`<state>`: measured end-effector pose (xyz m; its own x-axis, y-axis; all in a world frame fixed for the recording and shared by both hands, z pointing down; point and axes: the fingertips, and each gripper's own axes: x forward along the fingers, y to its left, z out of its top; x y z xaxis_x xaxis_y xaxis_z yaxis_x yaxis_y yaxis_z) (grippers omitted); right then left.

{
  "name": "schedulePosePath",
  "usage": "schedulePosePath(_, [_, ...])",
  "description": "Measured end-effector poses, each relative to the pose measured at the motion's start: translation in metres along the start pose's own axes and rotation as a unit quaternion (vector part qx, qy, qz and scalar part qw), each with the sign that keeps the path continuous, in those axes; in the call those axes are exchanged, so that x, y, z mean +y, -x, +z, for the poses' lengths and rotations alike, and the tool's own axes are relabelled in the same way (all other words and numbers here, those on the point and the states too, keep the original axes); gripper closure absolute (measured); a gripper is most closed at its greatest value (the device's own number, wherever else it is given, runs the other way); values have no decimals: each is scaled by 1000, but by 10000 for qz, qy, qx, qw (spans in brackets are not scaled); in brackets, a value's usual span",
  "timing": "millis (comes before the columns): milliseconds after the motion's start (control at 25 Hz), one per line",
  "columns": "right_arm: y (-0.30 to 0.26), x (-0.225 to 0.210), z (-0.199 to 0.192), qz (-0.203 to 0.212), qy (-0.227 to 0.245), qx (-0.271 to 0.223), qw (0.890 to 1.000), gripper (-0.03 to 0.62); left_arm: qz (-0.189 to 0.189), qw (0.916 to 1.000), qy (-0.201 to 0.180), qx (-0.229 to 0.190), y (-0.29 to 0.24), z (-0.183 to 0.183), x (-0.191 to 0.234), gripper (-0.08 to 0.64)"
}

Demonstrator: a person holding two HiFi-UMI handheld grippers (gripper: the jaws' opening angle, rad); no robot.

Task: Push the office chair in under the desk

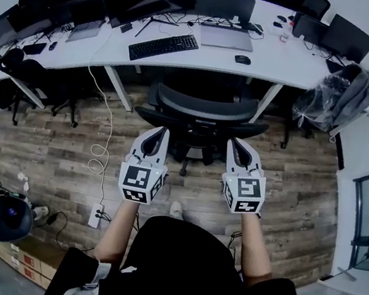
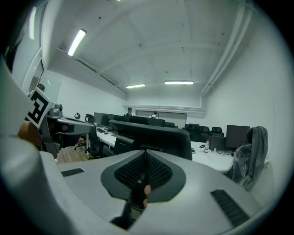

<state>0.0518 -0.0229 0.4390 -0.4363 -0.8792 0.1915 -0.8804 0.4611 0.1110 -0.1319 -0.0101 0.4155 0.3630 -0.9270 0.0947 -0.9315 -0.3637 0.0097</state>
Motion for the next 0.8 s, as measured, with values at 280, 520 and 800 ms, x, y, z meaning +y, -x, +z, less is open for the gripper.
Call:
schedulePosePath(280, [-35, -4, -5, -143, -34, 129, 9998, 568, -284, 9993, 176, 165, -39, -16, 19, 545])
schedulePosePath(520, [-44, -4, -13, -181, 84, 264, 9995, 568, -561, 9979, 239, 210, -60, -24, 17, 545])
schedulePosePath(800, [-39, -6, -27, -60, 203, 319, 9993, 566, -762, 9963, 215, 338, -66, -41, -2, 545])
